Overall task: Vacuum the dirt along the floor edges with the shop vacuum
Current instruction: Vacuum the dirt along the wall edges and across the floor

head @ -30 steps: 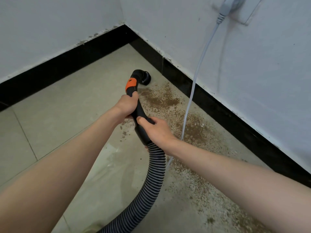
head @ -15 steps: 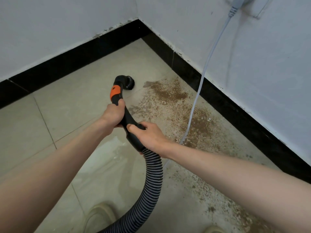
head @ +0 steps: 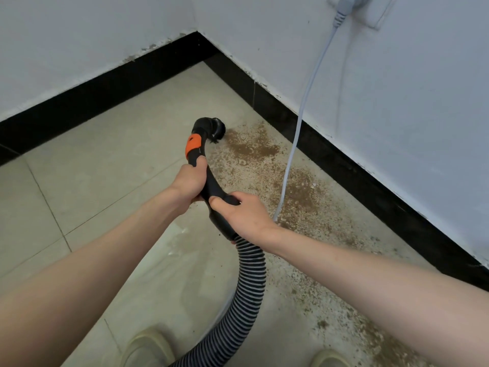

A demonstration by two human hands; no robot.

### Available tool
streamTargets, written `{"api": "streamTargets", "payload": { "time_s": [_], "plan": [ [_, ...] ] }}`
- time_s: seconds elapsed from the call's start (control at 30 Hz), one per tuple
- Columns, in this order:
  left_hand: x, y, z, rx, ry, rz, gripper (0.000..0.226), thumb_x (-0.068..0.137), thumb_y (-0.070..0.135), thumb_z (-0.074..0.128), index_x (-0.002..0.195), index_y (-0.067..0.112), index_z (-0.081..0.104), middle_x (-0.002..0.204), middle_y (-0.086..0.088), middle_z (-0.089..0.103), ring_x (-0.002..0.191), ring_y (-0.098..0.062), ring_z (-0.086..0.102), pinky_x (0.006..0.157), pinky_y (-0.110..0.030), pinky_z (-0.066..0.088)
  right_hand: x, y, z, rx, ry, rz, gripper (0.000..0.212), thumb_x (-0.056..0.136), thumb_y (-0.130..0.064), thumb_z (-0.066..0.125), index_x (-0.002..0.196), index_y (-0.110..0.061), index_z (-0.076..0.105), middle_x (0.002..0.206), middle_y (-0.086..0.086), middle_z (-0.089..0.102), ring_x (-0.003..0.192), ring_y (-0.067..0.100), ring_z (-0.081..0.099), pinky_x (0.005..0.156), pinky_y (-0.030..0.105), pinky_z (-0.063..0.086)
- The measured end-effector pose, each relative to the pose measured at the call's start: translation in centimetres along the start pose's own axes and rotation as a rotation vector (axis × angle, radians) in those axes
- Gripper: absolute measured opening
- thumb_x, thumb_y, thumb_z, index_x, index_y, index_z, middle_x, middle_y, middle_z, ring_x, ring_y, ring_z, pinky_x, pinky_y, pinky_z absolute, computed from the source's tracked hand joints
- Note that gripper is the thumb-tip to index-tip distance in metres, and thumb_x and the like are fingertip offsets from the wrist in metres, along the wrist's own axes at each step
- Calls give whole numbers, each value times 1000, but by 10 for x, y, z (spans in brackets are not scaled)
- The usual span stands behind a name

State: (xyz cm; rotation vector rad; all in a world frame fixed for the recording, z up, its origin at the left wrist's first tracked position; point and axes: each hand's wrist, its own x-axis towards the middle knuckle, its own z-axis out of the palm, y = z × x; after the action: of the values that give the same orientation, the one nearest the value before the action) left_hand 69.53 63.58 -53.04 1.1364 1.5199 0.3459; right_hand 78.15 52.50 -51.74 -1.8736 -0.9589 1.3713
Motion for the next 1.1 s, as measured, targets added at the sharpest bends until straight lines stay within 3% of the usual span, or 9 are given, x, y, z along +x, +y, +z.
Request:
{"api": "streamTargets", "payload": {
  "time_s": [0.17, 0.27, 0.4, 0.53, 0.7, 0.87, 0.93, 1.0, 1.1],
  "plan": [
    [3, 6, 13, -31, -44, 1, 36, 101, 37, 30, 108, 4, 43, 80, -6, 49, 69, -19, 53, 56, -28, 45, 0, 1, -12, -15, 27, 4, 39, 85, -50, 59, 94, -13, 66, 83, 2, 68, 74, 18, 63, 62, 29, 46],
    [10, 16, 19, -35, -74, 13, 38, 101, 38, 30, 111, 4, 43, 80, -5, 49, 69, -18, 51, 57, -29, 45, 4, -4, -20, -15, 45, 20, 34, 85, -50, 59, 87, -16, 63, 76, -2, 63, 68, 14, 59, 58, 26, 43],
    [19, 27, 30, -34, -115, 36, 39, 101, 38, 30, 113, 3, 43, 79, -5, 48, 69, -19, 51, 61, -30, 46, 14, -6, -30, -21, 95, 41, 36, 85, -53, 58, 87, -17, 62, 79, -1, 64, 74, 17, 60, 66, 32, 47],
    [24, 37, 39, -16, -149, 53, 37, 101, 37, 29, 110, 3, 42, 80, -5, 48, 69, -18, 51, 60, -29, 45, 19, -5, -36, -13, 142, 45, 33, 85, -51, 58, 72, -21, 53, 69, -4, 57, 64, 14, 54, 56, 27, 39],
    [27, 39, 49, 50, -208, 72, 36, 101, 38, 30, 102, 5, 45, 78, -5, 48, 68, -19, 50, 59, -29, 45, 18, 1, -39, 5, 175, 59, 32, 85, -51, 58, 78, -20, 57, 72, -4, 59, 65, 14, 57, 59, 28, 43],
    [29, 38, 45, 79, -180, 100, 35, 101, 38, 30, 100, 7, 45, 78, -5, 48, 67, -18, 49, 60, -29, 44, 19, 0, -35, 49, 161, 49, 30, 86, -48, 59, 74, -21, 55, 70, -4, 57, 64, 14, 56, 58, 27, 44],
    [30, 36, 38, 81, -132, 103, 36, 100, 38, 30, 103, 5, 45, 84, -7, 50, 71, -20, 51, 64, -30, 45, 22, -2, -30, 76, 132, 41, 30, 84, -49, 61, 76, -20, 57, 73, -2, 60, 68, 19, 61, 64, 36, 51],
    [29, 30, 27, 80, -69, 81, 41, 100, 39, 31, 111, 2, 45, 91, -9, 53, 75, -21, 55, 62, -30, 47, 23, -4, -24, 111, 76, 35, 30, 83, -48, 62, 78, -19, 59, 74, 1, 62, 71, 24, 63, 71, 46, 56],
    [24, 14, 5, 80, 7, 29, 51, 99, 41, 31, 126, 0, 43, 102, -13, 56, 80, -24, 58, 60, -30, 49, 21, -4, -9, 75, -14, 18, 28, 85, -48, 61, 83, -19, 60, 76, 0, 63, 72, 25, 65, 72, 45, 56]
  ]
}}
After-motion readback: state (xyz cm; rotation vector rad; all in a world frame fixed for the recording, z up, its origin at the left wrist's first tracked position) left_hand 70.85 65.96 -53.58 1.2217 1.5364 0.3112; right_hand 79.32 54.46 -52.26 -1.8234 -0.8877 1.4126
